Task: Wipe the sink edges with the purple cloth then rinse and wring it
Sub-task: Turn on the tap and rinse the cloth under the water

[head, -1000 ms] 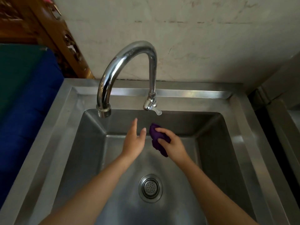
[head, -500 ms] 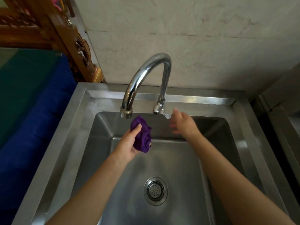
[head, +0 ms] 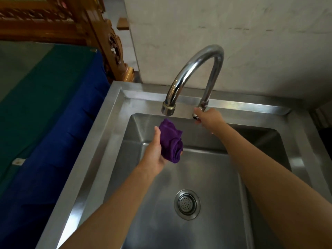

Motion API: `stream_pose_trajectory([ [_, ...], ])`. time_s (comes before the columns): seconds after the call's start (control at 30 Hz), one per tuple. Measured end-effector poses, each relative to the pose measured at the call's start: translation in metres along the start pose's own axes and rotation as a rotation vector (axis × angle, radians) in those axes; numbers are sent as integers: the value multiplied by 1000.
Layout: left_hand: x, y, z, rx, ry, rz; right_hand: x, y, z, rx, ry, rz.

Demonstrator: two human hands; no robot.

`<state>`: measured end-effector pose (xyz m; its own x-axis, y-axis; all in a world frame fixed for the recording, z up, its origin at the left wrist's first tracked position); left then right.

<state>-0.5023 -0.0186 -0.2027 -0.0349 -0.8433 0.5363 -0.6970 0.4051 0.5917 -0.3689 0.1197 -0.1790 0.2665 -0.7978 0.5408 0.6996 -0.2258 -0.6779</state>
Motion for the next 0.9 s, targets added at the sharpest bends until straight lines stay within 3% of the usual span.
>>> stream_pose_trajectory([
  [0.9, -2, -9, 15, -57, -3, -64, 2, -14, 4, 83, 54, -20],
])
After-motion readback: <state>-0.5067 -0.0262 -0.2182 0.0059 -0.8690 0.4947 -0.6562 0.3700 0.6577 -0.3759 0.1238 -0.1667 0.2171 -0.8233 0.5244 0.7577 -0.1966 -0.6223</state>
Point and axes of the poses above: each hand's wrist, its own x-axis away from the middle knuckle, its own z-axis out of the back of the hand, y = z × x, the point moved 2 cm from there along -x, towards the middle knuckle, and after that the axes turned 12 degrees about -y, right-handed, at the moved point
